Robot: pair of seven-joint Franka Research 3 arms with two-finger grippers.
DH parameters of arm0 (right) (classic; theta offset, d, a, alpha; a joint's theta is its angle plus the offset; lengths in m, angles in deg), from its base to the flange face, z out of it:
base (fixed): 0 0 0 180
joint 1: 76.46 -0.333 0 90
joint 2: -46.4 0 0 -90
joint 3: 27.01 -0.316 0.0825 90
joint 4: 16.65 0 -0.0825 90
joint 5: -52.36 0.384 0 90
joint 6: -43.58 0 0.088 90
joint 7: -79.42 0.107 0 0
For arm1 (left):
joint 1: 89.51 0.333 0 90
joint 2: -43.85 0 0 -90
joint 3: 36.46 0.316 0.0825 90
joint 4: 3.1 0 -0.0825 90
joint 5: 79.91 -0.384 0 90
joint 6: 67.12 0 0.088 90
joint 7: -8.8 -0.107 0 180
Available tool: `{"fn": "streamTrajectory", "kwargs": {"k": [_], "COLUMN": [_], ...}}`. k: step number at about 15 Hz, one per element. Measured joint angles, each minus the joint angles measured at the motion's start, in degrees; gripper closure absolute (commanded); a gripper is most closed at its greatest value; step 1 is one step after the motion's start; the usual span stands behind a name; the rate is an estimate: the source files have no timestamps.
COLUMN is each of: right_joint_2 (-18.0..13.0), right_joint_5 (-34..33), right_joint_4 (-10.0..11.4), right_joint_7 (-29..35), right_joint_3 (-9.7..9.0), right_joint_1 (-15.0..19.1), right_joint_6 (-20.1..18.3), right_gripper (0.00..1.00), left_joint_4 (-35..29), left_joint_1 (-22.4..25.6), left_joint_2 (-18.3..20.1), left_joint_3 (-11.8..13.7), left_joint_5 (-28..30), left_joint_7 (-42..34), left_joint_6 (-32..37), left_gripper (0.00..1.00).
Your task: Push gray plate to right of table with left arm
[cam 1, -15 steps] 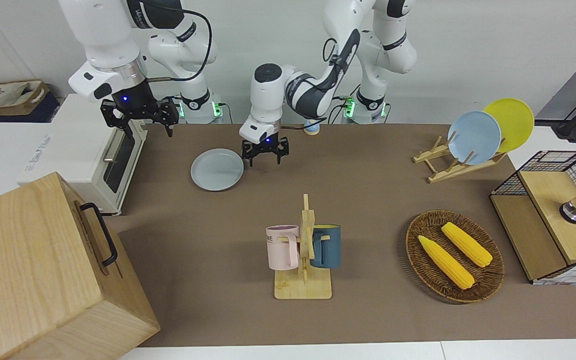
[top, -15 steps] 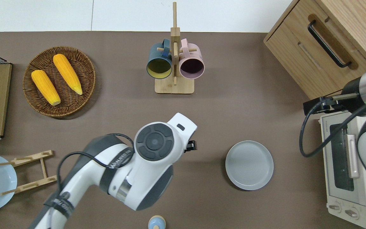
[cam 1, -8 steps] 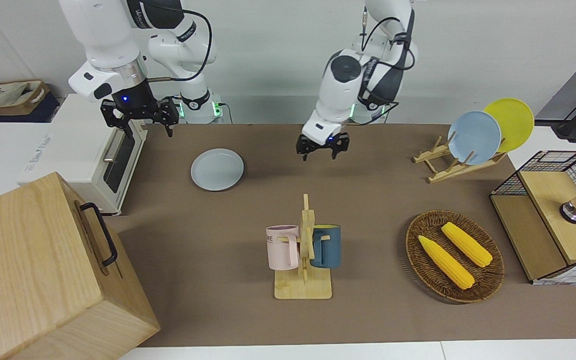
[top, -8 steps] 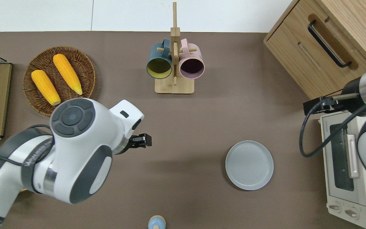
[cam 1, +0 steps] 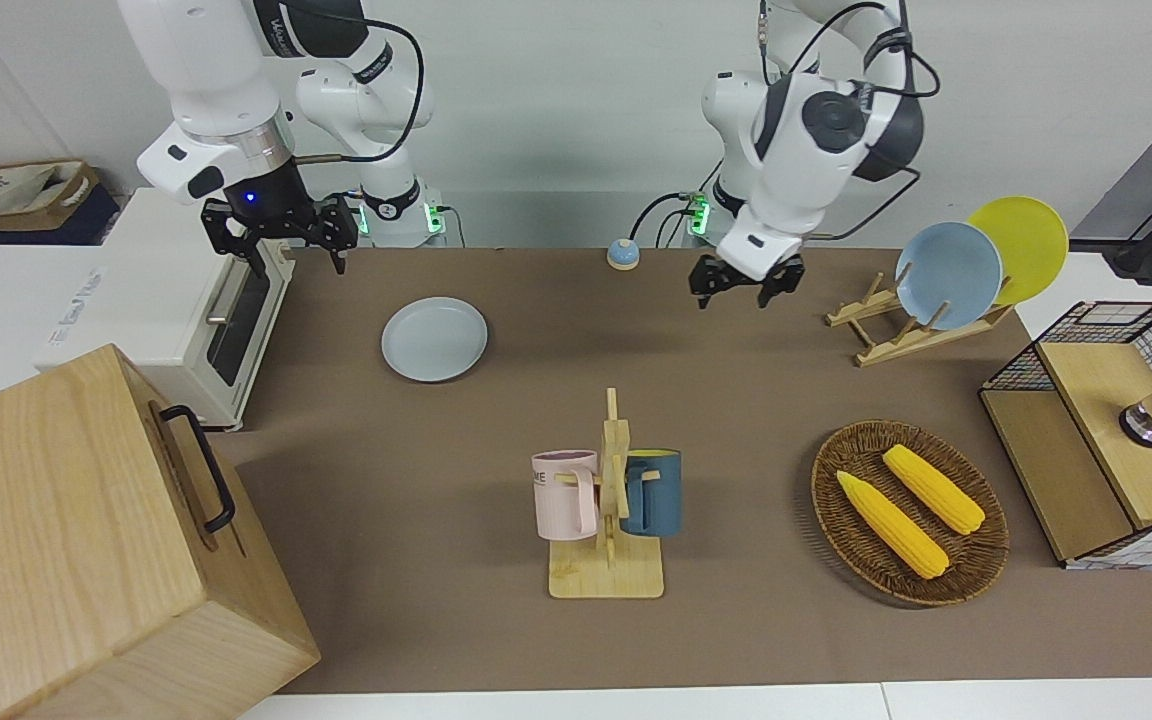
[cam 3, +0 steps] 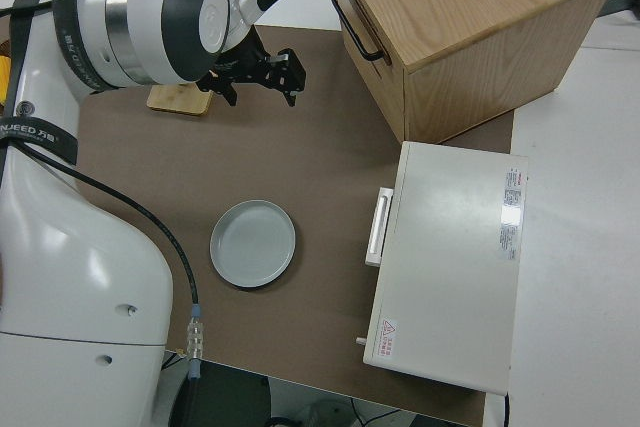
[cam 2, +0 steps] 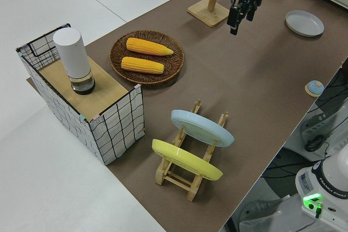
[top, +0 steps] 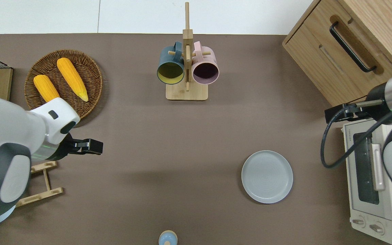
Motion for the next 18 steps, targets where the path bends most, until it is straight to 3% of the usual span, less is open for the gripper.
{"fn": "streamTrajectory", "kwargs": {"k": [6,18], "right_joint_2": [0.00,0.00], "right_joint_5": [0.00,0.00], "right_joint_4": [0.00,0.00], "right_joint_7": [0.00,0.00], "right_joint_3": [0.00,0.00], "right_joint_1": [0.00,0.00], "right_joint_6": [0.00,0.00], "right_gripper": [0.017,0.017], "left_joint_4": [3.33,10.56], "left_joint_1": [2.98,2.87], "left_joint_2": [1.00,1.24], "left_joint_3": [3.25,2.59], "left_joint_5": [-0.39,-6.35], "left_joint_7": [-6.16,-6.27], "left_joint_6": [3.88,8.47], "left_gripper": [0.01,0.01]}}
